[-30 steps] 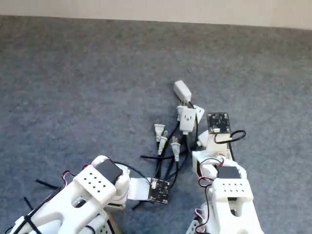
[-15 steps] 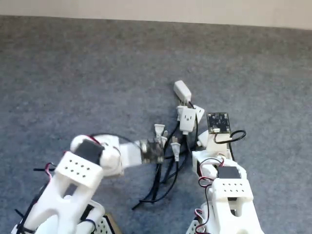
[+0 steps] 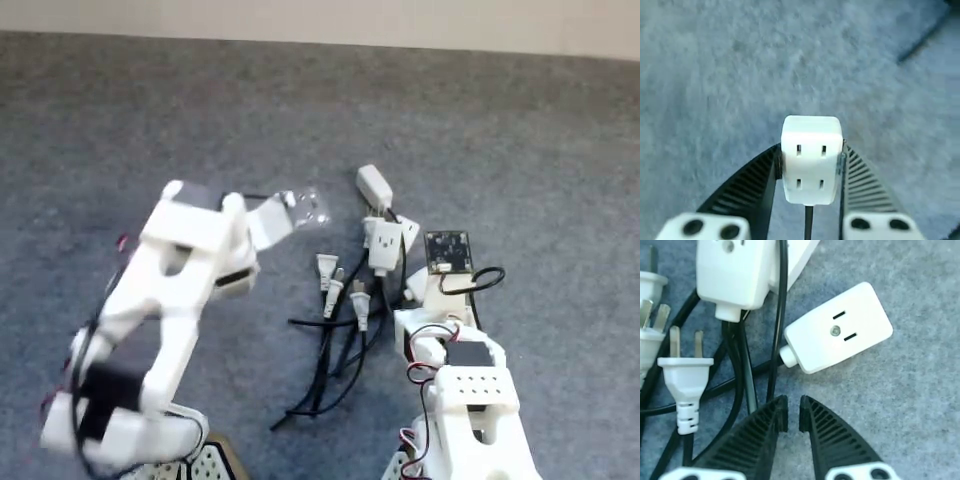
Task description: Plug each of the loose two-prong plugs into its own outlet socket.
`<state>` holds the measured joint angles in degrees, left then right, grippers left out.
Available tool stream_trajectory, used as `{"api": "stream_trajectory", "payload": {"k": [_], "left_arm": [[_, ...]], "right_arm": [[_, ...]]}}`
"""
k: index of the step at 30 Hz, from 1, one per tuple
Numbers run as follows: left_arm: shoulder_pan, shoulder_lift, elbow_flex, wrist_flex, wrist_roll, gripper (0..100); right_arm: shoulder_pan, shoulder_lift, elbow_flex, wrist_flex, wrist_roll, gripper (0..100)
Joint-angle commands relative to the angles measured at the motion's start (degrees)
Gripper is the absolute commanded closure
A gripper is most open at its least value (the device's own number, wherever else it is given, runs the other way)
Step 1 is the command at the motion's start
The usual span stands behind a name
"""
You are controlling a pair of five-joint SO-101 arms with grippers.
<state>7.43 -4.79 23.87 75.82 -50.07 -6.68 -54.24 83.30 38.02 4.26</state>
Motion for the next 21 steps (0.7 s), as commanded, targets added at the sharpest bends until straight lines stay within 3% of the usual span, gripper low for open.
{"api": "stream_trajectory", "payload": {"k": [1, 7, 21], "left_arm": [[1.6, 13.1, -11.4, -0.2, -1.1, 100], [7.1, 18.9, -12.1, -0.5, -5.3, 100], [7.6, 21.9, -13.1, -0.2, -7.4, 89]], "right_arm": [[-0.4, 0.0, -0.6, -0.9, -0.2, 94.2], [-0.4, 0.0, -0.7, -0.9, -0.2, 94.2], [-0.4, 0.0, -0.7, -0.9, -0.1, 94.2]]}}
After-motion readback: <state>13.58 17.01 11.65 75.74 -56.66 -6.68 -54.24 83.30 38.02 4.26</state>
